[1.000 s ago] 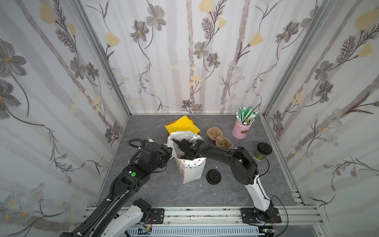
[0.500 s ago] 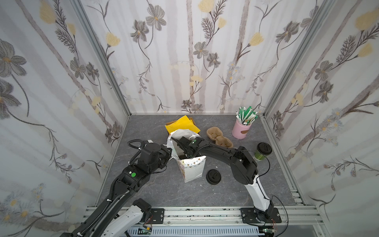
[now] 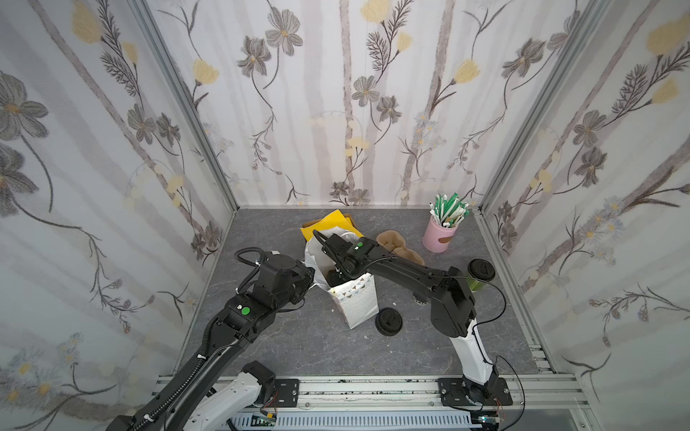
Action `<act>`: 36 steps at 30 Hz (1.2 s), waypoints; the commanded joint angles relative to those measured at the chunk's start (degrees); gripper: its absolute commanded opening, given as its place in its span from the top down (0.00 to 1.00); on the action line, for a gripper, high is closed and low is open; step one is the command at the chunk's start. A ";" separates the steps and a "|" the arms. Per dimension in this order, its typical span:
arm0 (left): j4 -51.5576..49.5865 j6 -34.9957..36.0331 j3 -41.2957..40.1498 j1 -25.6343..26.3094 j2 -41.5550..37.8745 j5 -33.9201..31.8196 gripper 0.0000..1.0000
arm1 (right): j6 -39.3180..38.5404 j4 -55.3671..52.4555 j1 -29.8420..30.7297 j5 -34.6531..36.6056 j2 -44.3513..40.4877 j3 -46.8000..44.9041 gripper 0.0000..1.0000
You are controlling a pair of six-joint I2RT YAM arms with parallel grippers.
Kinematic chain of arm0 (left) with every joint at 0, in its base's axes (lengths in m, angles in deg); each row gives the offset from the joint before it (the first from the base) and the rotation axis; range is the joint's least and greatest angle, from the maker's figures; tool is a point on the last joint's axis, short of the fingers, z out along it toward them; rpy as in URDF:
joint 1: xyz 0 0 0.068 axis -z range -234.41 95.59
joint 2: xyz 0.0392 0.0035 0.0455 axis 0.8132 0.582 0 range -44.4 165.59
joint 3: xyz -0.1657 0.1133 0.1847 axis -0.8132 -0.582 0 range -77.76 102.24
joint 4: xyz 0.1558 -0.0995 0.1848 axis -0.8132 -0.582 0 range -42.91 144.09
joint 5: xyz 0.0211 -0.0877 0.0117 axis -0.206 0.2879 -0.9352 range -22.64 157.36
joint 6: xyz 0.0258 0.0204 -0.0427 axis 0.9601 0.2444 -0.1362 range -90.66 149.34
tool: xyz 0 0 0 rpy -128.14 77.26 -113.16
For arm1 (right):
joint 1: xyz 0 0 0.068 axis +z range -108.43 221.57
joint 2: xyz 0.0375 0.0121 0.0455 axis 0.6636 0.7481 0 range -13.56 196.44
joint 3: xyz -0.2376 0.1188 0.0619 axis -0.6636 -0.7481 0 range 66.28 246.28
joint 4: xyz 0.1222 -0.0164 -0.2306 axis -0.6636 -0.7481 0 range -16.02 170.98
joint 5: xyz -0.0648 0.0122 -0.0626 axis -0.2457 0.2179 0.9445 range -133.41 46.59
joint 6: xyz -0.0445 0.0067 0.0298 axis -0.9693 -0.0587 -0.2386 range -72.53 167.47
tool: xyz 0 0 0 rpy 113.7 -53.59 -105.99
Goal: Pack a coffee takeout order
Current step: Place the coffee cup in the cup tray.
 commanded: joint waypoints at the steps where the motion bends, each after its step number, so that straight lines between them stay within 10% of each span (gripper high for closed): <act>1: -2.09 1.36 1.32 -0.39 0.44 0.20 1.00 | 1.70 0.44 0.09 -0.15 -1.95 0.98 0.42; 36: -7.24 15.68 5.99 -1.94 4.17 4.38 1.00 | 2.57 4.18 4.42 8.31 -5.99 8.71 0.33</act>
